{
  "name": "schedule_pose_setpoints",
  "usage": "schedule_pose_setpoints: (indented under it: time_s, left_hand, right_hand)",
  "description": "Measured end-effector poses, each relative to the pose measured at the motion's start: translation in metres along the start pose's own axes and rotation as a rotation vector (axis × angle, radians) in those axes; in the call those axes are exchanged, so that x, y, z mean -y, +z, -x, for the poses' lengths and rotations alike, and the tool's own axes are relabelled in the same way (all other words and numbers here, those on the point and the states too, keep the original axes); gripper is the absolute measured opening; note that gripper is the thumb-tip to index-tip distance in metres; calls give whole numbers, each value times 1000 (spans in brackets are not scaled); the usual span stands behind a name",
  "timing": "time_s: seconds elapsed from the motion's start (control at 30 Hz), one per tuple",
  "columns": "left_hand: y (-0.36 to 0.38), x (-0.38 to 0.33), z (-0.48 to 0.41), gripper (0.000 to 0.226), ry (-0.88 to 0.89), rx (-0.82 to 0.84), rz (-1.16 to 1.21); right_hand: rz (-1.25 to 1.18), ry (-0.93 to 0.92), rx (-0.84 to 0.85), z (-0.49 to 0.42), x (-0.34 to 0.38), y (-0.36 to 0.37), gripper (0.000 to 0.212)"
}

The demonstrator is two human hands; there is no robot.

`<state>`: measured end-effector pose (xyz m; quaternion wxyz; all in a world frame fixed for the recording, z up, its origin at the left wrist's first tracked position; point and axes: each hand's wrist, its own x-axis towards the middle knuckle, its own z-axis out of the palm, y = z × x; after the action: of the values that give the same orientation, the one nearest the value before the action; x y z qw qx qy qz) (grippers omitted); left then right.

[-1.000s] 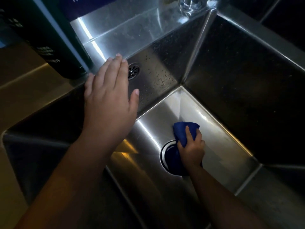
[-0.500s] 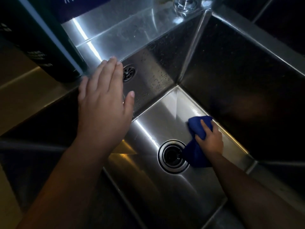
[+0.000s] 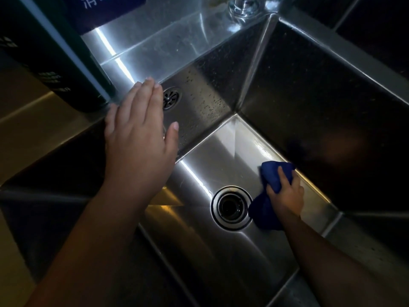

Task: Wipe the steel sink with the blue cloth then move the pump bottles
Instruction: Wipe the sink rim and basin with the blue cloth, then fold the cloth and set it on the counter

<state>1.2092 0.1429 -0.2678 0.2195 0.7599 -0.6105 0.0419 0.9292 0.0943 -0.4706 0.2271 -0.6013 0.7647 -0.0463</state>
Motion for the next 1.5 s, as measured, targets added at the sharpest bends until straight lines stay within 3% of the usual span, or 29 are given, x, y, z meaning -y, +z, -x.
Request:
schedule_pose_setpoints:
  time_s: [0.23,0.43,0.83,1.03,1.27,1.37,1.5]
  left_hand:
    - [1,1,0,56,1,-5,-13]
    - [1,1,1,56,-2,11,-10]
    - [3,-7,1,56,-57,11,-21]
    - [-4,-8,2,57,-51,101,-103]
    - [-38,-37,23,55,-216,196,-137]
    - [-61,-54,54,44,-273,130,-52]
    - [-91,-75,95,48,-326,88,-16]
  right_hand:
    - [-67,161,3,51,8,26,73]
    - [-77,149,-29,52,19,29,71]
    - [-319,-39,117,62,48,1,69]
    - [-293,-127,151,79,69,-40,70]
    - [-378,-279,111,96,101,-109,68]
    - [-358,-381,119,105,108,-141,67]
    - [-335,-537,148,121,113,-180,65]
